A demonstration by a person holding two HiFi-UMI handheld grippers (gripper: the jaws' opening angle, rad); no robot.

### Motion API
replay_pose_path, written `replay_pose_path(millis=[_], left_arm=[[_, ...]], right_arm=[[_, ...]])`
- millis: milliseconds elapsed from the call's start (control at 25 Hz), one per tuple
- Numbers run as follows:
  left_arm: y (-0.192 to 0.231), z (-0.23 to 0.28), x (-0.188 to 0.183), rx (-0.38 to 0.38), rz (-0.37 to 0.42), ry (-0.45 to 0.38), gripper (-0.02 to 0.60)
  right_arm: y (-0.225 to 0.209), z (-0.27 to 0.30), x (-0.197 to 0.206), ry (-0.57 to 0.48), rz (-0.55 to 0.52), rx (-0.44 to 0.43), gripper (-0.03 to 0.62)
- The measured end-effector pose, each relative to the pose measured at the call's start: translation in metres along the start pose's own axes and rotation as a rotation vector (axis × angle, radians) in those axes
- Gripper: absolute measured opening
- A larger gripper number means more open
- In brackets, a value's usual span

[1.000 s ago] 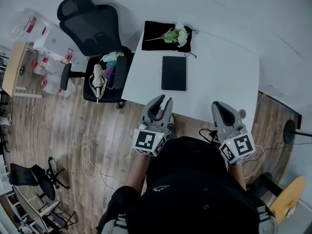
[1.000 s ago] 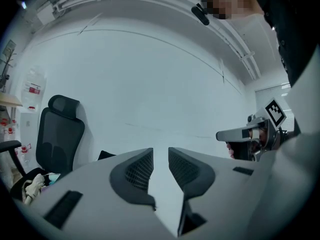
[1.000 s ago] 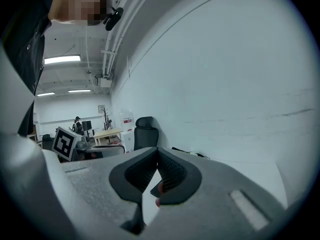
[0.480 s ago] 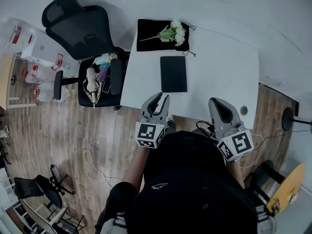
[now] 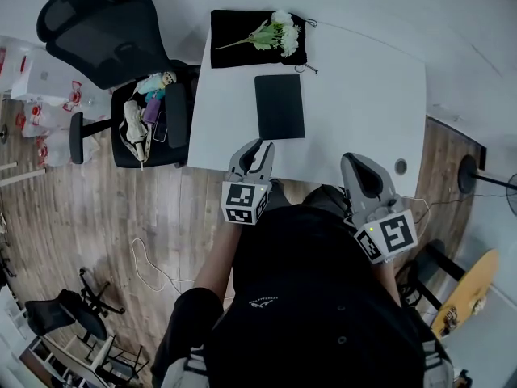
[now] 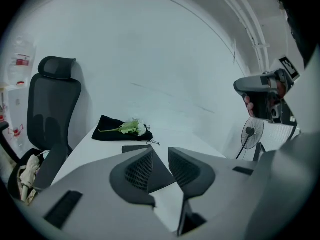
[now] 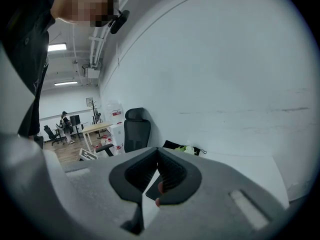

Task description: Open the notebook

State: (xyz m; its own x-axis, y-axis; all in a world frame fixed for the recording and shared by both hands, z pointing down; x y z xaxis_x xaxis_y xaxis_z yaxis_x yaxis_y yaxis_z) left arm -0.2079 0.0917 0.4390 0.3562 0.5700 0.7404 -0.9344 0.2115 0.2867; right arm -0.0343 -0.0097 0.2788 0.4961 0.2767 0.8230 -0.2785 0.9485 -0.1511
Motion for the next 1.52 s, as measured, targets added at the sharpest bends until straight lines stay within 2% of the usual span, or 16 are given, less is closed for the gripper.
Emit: replay_pose_path(millis=[440, 1120, 1520], left_arm=[[0.024, 0.040, 0.041, 0.007, -0.107, 0.125, 0.094], [0.047, 0.081, 0.087, -0.011, -0.295, 0.253, 0.095], [0.061, 0.096, 0.098, -0.014, -0.466, 0.323, 0.095]], right_arm=[[0.005, 0.010, 0.006, 0.063, 0.024, 0.013, 0.005], [0.009, 0.020, 0.023, 0.139, 0.045, 0.010, 0.005], [0.005, 0.020, 0.029, 0.152, 0.070, 0.034, 0.005]])
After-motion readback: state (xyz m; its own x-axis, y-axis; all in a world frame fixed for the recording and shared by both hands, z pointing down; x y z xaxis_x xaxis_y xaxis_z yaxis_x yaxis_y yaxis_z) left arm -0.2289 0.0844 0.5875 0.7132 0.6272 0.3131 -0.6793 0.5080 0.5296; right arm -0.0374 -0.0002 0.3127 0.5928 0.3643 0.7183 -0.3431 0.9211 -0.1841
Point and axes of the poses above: the fingertips, and each gripper's own axes: z forward along the fingers, y to its left, x out of its underside, the point moved 6 cm from there along -z, backward along the fingers, and after that the axes turned 14 degrees about y, right-handed, at the moved point
